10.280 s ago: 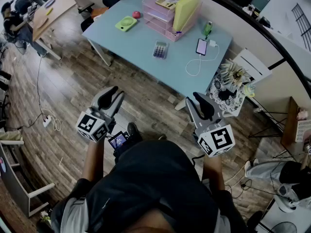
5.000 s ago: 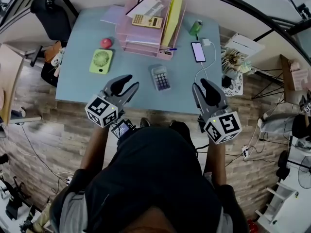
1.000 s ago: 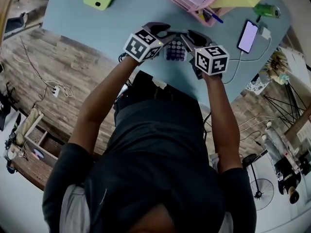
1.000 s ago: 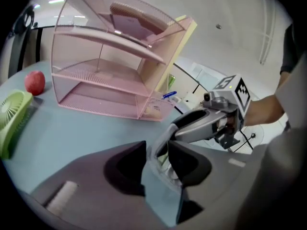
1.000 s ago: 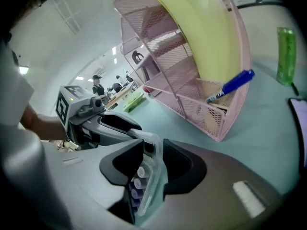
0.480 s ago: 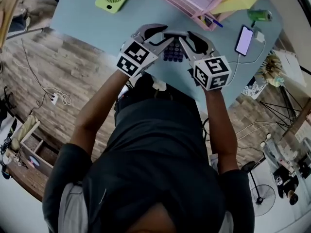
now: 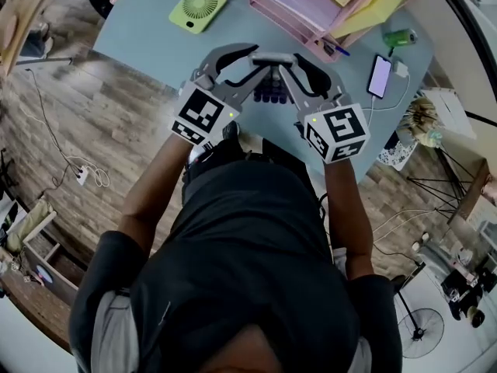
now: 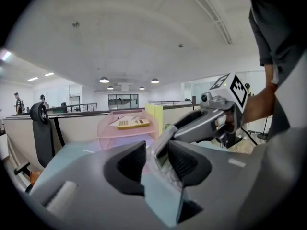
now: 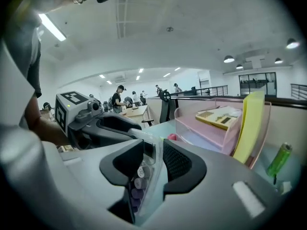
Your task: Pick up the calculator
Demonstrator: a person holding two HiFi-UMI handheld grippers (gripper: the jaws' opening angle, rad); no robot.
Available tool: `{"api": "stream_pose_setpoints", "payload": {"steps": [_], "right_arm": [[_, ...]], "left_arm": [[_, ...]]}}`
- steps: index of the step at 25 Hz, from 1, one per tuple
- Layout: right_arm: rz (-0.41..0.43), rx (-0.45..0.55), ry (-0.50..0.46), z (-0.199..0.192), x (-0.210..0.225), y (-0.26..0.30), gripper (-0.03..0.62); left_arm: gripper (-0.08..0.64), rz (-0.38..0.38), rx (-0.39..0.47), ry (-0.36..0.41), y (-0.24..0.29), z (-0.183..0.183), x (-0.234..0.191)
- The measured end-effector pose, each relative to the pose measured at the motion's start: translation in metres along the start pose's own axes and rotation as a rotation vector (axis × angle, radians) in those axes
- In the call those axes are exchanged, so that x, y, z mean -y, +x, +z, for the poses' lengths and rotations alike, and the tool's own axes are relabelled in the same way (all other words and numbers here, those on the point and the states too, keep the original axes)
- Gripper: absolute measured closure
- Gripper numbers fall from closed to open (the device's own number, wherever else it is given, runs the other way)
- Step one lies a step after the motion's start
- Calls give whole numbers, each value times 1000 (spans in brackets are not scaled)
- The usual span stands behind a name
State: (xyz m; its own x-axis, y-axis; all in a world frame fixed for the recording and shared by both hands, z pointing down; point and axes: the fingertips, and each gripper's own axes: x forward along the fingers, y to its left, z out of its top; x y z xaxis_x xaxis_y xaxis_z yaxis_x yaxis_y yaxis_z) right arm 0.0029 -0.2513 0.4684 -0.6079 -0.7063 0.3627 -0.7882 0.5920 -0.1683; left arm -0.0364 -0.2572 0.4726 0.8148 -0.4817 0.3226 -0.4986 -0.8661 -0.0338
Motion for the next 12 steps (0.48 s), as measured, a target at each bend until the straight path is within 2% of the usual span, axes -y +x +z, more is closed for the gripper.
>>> {"api": "stream_pose_setpoints", "payload": {"steps": [6,12], "right_arm": [[-11,81,-108,48,-36,-17,466],[-46,157,-210,84,-69,-37,466]], "left_arm": [[360,35,129,26,-44,42,-1],[360,62,211,45,-82,79,6]]}}
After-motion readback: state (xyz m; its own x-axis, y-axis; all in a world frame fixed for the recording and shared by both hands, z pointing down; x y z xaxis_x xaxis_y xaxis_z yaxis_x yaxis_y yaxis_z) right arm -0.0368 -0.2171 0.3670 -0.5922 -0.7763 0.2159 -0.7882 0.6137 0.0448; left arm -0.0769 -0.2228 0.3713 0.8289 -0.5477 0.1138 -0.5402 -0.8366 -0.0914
